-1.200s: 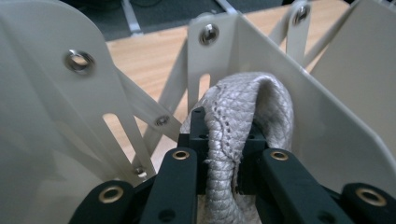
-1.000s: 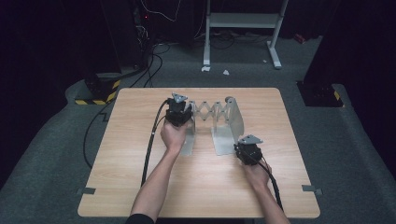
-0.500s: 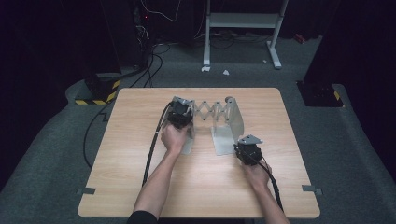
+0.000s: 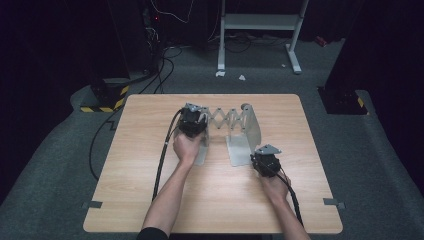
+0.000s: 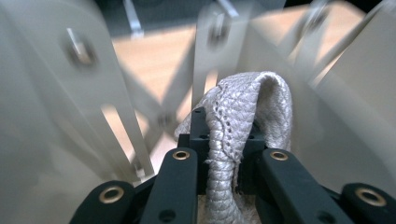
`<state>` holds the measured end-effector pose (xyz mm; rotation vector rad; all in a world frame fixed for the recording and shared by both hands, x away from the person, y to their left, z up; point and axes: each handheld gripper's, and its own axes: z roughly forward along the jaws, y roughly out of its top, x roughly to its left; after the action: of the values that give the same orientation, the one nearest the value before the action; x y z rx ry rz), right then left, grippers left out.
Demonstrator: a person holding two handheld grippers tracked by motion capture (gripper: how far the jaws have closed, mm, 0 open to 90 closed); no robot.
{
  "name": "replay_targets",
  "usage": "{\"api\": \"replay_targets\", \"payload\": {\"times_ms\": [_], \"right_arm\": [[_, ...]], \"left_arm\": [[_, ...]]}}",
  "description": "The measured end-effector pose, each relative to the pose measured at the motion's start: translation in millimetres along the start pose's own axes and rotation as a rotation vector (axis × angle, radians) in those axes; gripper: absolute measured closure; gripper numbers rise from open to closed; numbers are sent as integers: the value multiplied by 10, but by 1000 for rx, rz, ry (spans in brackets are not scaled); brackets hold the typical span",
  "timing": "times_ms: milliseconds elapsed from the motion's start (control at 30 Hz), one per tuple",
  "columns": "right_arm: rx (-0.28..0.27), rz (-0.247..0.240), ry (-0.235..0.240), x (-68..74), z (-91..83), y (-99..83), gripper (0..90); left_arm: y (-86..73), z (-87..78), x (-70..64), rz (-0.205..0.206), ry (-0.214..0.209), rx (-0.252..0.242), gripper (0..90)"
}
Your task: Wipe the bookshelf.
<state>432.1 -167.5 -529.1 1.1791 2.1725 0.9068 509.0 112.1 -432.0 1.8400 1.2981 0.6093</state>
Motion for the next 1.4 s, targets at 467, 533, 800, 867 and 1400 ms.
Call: {"api": "replay_targets", "payload": {"times_ms": [467, 533, 800, 867, 1400], "right_arm": [[0, -1, -2, 3, 0, 0, 813], [0, 0, -1, 2, -1, 0, 813], [0, -2, -3, 3, -1, 0, 814], [0, 1, 0, 2, -1, -1, 814], [0, 1, -1, 2, 0, 0, 813]], "left_arm": [[-267, 317, 13, 18, 22, 120, 813], [-306, 354, 19, 21, 19, 133, 813], [-450, 460, 16, 34, 12, 186, 813], [-524, 496, 5, 39, 7, 204, 813], [-731, 388, -38, 68, 15, 197, 809]]}}
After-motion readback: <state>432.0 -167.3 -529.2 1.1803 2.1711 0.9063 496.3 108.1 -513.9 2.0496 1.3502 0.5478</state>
